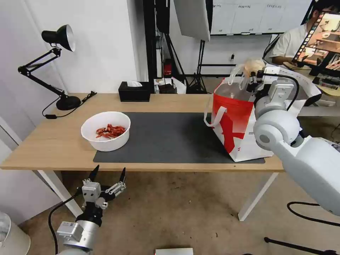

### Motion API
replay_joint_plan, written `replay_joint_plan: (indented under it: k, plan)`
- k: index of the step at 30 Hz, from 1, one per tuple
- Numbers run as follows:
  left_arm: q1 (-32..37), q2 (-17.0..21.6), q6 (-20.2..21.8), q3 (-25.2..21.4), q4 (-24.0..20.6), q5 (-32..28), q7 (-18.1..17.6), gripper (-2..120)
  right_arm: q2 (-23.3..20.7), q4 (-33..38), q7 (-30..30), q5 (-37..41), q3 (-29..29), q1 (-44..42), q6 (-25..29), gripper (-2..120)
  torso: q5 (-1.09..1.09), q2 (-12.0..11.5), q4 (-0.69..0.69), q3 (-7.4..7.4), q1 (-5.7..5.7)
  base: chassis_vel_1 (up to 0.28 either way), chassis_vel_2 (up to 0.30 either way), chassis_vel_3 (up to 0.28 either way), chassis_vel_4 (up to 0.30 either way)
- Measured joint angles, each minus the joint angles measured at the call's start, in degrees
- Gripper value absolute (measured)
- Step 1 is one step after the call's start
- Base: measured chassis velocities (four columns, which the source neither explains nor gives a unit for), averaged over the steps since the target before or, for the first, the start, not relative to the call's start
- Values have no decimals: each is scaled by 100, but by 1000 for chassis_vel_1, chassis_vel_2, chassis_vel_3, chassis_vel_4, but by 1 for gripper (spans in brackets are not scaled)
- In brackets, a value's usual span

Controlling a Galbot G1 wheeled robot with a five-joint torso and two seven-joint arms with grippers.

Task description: Pick up the trash from the table and place it into the takeout bag.

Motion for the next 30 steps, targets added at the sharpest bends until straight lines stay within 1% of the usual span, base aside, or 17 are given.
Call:
replay_joint_plan:
  k: [2,3,6,7,9,11,13,18,21,22,24,25,26,27,28,29,30]
  plan:
    - [-4,2,0,8,11,0,0,100,-29,45,37,44,23,-27,-9,58,0,0,0,0,0,0,0,0,0]
    - [-4,2,0,8,11,0,0,100,-29,45,37,44,23,-27,-9,58,0,0,0,0,0,0,0,0,0]
    - [-10,28,0,9,18,-6,0,100,-66,71,85,119,106,-70,-14,73,0,0,0,0,0,0,0,0,0]
    - [-10,28,0,9,18,-6,0,100,-66,71,85,119,106,-70,-14,73,0,0,0,0,0,0,0,0,0]
    - [-16,39,3,9,28,-14,0,100,-85,82,100,155,143,-94,-20,84,0,0,0,0,0,0,0,0,0]
    - [-19,40,4,9,33,-16,0,100,-87,84,101,162,150,-100,-21,87,0,0,-1,0,0,0,0,0,0]
    - [-23,40,6,15,42,-18,0,100,-88,101,97,203,165,-110,-21,97,0,0,0,0,0,0,0,0,0]
    - [-36,40,11,19,40,-27,-1,100,-97,176,18,271,189,-147,23,100,0,0,0,0,0,0,0,0,0]
    - [-57,59,14,16,12,-38,-2,100,-152,344,-395,267,324,-350,314,100,0,0,0,0,0,0,0,0,0]
    - [-57,59,14,16,12,-38,-2,100,-152,344,-395,267,324,-350,314,100,0,0,0,0,0,0,0,0,0]
    - [-66,59,15,16,-32,-37,-3,100,-217,569,-895,197,478,-700,619,100,0,0,0,0,0,0,0,0,0]
    - [-66,59,15,16,-32,-37,-3,100,-217,569,-895,197,478,-700,619,100,0,0,0,0,0,0,0,0,0]
    - [-70,55,16,19,-45,-35,-3,100,-235,641,-1085,150,529,-832,737,100,0,0,0,0,0,0,0,0,0]
    - [-87,25,16,26,-96,-18,-6,100,-282,861,-1673,18,668,-1253,1100,100,-1,0,0,0,0,0,0,0,0]
    - [-87,25,16,26,-96,-18,-6,100,-282,861,-1673,18,668,-1253,1100,100,-1,0,0,0,0,0,0,0,0]
    - [-55,-28,16,-1,-160,7,-3,100,-293,996,-2015,-62,714,-1550,1318,100,-1,0,-3,-1,0,0,0,0,0]
    - [23,-100,15,-65,-229,40,-4,100,-273,1107,-2319,-114,724,-1851,1488,100,-1,0,-2,-1,0,0,0,0,0]
